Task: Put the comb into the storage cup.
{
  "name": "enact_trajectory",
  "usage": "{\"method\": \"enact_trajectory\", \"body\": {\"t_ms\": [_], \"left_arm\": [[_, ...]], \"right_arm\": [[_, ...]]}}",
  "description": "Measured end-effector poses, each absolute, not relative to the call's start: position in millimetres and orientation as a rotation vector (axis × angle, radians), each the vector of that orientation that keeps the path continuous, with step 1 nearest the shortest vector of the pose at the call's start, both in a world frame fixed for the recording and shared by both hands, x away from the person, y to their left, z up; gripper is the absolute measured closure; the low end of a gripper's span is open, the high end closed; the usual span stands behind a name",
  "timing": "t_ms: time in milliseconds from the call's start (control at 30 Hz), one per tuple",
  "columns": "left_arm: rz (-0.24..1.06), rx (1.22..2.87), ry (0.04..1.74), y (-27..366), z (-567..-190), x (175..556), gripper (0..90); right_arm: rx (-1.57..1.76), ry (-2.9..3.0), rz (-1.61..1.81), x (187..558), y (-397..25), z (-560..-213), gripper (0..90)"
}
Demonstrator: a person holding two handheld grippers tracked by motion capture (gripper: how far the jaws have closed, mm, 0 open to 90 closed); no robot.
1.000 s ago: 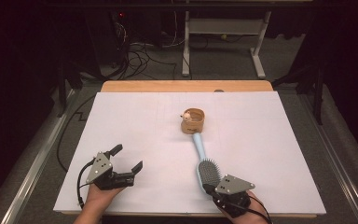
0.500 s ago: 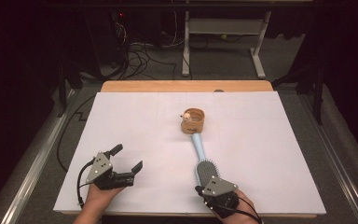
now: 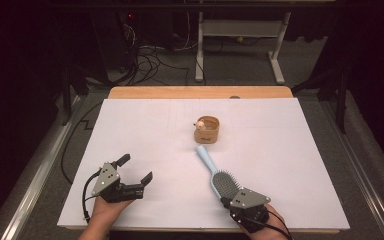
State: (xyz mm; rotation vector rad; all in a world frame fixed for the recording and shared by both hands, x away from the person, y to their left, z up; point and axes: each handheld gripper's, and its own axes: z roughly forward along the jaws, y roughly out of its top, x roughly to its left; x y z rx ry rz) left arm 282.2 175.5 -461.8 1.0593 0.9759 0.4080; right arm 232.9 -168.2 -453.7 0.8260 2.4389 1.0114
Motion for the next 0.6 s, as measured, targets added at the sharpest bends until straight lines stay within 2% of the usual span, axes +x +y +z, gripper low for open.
{"method": "enact_trajectory", "body": {"t_ms": [600], "left_arm": [[0.41, 1.1, 1.045, 176, -464, 288, 0.4]], "right_arm": [[0.889, 2.341, 0.938, 249, -195, -453, 90.0]]}}
